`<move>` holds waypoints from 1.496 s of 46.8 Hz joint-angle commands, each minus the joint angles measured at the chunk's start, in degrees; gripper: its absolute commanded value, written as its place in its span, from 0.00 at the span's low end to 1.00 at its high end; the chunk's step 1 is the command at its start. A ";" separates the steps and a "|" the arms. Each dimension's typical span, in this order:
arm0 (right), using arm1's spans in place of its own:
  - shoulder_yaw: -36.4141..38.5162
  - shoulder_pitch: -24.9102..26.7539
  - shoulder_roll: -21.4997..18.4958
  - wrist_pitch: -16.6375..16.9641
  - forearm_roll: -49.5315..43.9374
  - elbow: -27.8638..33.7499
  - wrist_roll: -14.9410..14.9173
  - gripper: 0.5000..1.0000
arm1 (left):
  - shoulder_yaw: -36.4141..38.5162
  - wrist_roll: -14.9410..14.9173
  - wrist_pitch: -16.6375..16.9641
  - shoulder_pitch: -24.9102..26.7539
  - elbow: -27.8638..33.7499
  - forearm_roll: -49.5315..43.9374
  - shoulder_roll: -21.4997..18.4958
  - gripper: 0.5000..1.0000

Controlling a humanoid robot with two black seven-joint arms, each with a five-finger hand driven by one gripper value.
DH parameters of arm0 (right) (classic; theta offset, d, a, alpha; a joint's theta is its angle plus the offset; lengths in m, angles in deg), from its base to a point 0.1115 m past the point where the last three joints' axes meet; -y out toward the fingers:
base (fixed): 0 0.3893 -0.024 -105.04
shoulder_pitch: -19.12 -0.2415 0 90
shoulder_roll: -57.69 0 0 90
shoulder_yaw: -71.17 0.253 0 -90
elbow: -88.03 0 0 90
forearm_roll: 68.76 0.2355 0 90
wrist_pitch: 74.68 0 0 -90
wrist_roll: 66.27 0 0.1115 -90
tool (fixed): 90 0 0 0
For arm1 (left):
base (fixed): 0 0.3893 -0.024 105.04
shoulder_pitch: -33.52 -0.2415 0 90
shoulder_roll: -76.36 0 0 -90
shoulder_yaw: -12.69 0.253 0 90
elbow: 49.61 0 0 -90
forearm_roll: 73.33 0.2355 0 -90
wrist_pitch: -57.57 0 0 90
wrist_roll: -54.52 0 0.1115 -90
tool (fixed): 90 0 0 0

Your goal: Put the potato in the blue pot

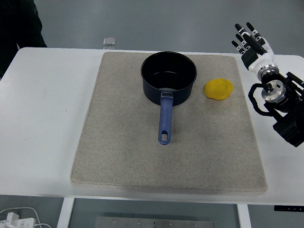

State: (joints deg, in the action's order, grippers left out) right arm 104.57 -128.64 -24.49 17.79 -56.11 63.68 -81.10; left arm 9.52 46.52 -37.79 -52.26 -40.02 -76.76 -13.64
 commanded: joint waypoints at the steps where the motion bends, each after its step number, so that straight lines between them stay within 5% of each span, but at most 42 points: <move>1: -0.09 -0.07 0.00 0.17 0.00 -0.16 -0.03 0.83 | 0.00 0.00 0.00 0.00 -0.01 0.00 0.00 1.00; 31: -0.35 0.11 1.05 1.13 -1.93 -2.18 0.06 0.83 | 0.00 0.00 0.00 -0.09 -0.10 0.00 0.00 1.00; 53: -0.71 7.75 9.84 2.10 -30.39 -18.70 -1.61 0.83 | 0.09 0.00 0.00 -0.09 -0.63 0.00 0.00 1.00; 70: -5.36 8.29 14.94 1.84 -57.03 -24.42 -14.35 0.83 | 0.09 0.00 0.00 -0.27 -0.63 0.00 0.00 1.00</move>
State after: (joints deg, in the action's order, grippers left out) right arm 100.94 -119.84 -10.38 19.87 -110.04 40.10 -93.11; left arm 9.61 46.52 -37.79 -52.50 -40.62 -76.76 -13.64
